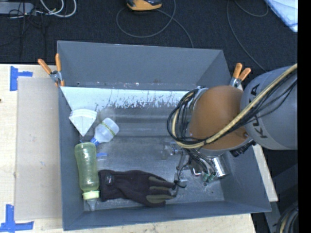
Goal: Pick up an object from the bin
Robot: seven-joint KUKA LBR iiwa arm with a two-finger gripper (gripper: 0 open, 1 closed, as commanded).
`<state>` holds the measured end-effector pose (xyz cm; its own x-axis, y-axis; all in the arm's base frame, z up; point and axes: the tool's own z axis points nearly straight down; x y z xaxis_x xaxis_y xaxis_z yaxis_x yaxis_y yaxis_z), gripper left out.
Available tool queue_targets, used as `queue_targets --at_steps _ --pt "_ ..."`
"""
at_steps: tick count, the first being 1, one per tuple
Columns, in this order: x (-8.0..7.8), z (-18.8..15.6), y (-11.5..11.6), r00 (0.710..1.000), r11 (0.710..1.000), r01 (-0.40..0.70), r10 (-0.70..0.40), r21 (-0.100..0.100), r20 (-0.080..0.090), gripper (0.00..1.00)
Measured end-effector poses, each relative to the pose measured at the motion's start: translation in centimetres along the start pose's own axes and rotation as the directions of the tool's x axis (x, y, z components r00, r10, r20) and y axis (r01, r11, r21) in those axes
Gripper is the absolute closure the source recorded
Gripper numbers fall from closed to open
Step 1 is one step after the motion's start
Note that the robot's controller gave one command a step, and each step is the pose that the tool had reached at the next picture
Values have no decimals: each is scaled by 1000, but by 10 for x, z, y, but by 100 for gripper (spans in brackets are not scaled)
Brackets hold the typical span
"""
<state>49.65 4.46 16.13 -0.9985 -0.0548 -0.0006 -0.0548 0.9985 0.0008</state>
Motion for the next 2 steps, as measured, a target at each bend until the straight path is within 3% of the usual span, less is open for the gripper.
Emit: queue_targets --at_steps 1,2 --pt "6 35 9 999 999 -47 47 1 -8 0" --pt "-3 66 12 999 999 -33 33 0 -2 0"
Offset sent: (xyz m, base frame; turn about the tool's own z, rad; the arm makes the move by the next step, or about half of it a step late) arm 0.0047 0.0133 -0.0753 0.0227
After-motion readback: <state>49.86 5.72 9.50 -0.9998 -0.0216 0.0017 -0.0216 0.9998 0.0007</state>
